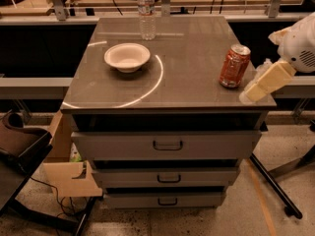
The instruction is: Move coke can near water bottle
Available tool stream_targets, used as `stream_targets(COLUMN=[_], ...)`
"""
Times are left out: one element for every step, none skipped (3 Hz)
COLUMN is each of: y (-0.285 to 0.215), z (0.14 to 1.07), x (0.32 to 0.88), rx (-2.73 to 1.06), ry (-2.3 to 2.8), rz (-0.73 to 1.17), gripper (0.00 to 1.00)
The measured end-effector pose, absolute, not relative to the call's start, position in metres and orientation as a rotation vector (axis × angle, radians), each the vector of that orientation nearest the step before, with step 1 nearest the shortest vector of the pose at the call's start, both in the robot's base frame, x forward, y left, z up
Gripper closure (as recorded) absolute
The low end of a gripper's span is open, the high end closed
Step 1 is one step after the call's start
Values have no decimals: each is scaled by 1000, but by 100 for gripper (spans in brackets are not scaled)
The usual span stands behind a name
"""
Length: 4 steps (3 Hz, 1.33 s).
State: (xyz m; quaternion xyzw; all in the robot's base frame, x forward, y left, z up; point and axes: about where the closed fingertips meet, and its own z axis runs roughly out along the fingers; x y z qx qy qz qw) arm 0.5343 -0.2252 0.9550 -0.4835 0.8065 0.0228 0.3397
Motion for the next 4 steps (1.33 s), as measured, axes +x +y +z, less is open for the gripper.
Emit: stream_targets(y=[-233,-242,-248,-248], z=[950,946,937,929], x=[570,593,610,622], rx=[-1100,-970,-875,-823], ry=[2014,1945,1873,1815], rz=[141,206,263,314], gripper=[0,0,0,0])
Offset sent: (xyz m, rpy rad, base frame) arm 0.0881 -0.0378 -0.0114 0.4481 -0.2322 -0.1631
